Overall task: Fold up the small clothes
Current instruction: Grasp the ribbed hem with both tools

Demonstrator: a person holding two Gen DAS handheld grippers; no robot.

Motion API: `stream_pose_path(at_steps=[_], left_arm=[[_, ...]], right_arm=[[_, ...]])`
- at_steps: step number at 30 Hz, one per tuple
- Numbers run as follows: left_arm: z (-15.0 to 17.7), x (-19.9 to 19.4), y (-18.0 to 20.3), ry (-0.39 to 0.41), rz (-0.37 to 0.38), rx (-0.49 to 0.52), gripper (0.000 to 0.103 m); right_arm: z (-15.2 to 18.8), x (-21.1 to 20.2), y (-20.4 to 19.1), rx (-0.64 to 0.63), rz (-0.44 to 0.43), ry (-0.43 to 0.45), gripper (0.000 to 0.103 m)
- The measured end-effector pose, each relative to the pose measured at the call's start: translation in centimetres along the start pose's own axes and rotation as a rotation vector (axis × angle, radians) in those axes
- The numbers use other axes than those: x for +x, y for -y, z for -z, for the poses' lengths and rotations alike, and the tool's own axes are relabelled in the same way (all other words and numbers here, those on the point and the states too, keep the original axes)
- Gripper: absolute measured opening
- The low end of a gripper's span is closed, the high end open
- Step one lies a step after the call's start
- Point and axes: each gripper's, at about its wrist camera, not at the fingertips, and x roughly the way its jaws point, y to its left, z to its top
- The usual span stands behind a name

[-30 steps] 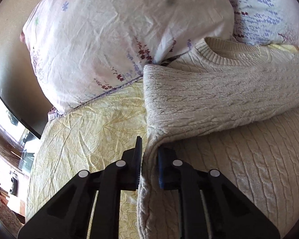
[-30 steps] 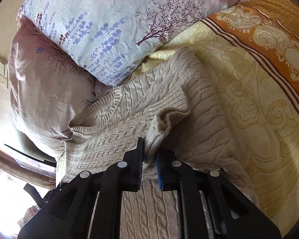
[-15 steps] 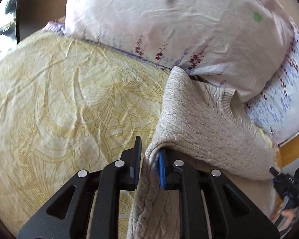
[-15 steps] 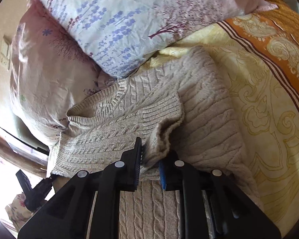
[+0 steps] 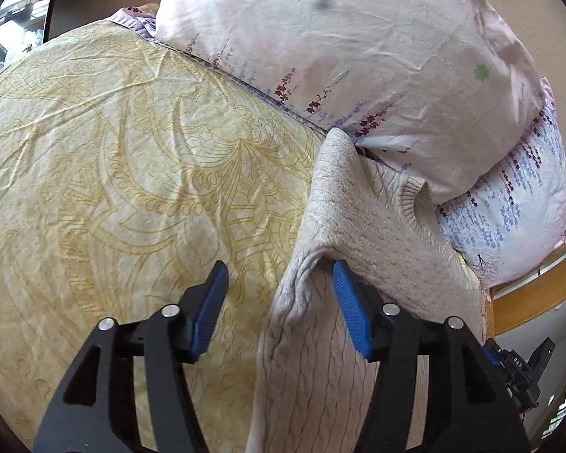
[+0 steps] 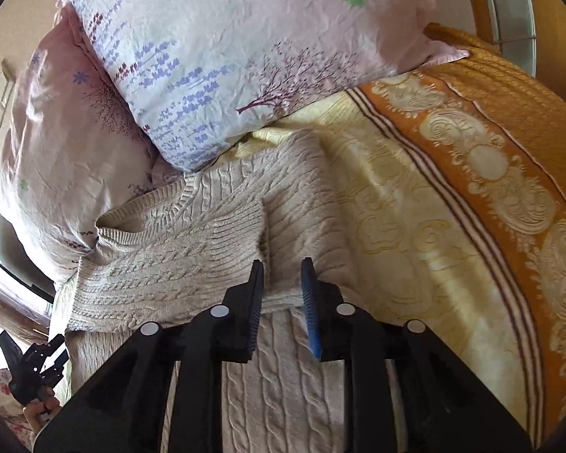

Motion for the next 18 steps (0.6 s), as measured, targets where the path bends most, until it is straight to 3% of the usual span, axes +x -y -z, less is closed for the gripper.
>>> stream_pose_path(at_steps=[1,2,3,6,12,17,18], left_arm=[[0.3,-0.7,-0.2,-0.016,0.026,0.020,0.058],[0.8,-1.4,-0.4,-0.027,0.049,0.039,0.058],[1.5,-2.1,-0.6,-0.039,0.069,0.065,0.058],[3.5,-3.8,-0.8,-0.070,0.097,0.140,0.058],[7.2,-5.0,-0.4,-0.144,0.165,0.185,0.057],[9.7,-6.3,-0.5,-0.154,0.213,0.175,0.050],[10.3,-6.5,-0.7,-0.165,0.227,0.170,0.043]], right_arm=[[0.2,-0.8,0.7,0.006,-0.006,-0.009,0.065],[0.5,-1.5,1.3,0.004,-0.023,-0.012,0.075],[0.8,-2.2,2.0,-0.003,-0.046,-0.019,0.078],[2.1,-3.4,3.6,-0.012,-0.083,-0.074,0.077],[5.2,-4.4,4.6,0.014,-0.185,-0.179,0.059],[8.0,-5.9,4.9,0.022,-0.237,-0.215,0.047],[8.6,-6.2,5.0,0.022,-0.252,-0.226,0.043]])
